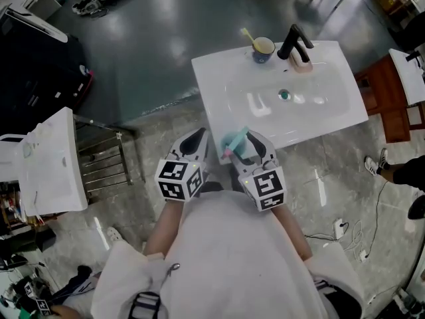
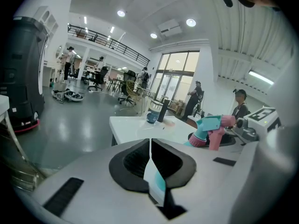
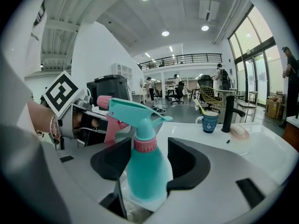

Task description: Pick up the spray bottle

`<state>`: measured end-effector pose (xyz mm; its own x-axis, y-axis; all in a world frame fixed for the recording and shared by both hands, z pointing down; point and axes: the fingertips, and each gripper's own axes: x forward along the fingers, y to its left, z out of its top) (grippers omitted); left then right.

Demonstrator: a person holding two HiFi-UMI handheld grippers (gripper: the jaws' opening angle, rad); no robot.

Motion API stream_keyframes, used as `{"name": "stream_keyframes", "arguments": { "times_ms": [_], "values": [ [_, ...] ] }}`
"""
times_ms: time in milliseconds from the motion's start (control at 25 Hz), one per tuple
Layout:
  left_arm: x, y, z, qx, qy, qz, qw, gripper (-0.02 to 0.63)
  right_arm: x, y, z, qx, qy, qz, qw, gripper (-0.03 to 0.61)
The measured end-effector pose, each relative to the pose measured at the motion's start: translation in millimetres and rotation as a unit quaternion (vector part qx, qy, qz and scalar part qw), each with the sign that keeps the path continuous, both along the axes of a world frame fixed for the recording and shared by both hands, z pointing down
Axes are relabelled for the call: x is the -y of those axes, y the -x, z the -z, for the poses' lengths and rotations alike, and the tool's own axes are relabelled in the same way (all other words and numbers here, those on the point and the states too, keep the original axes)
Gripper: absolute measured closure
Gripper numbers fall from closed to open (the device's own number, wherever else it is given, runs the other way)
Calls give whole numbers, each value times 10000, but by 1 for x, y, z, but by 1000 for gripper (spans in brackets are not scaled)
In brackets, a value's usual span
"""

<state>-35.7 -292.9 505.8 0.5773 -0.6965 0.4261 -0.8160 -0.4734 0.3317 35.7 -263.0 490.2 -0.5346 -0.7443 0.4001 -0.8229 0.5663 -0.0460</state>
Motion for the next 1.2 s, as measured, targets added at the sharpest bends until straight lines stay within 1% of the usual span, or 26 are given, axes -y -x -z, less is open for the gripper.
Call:
{"name": "stream_keyframes", "arguments": {
  "times_ms": [160, 600, 840, 1200],
  "values": [
    [3, 4, 0, 38, 9, 93, 9999, 581, 3, 6, 0, 20, -17, 144, 9999, 344],
    [5, -1, -4, 114, 54, 190, 9997, 581, 10, 17, 0, -126, -288, 568, 9979, 344],
    [4, -2, -3, 118, 41, 210, 9997, 581, 11, 21, 2, -223, -489, 645, 9965, 345],
    [-1, 1, -6, 130, 66, 274, 9995, 581, 12, 20, 2, -259, -541, 634, 9962, 354]
  ]
}}
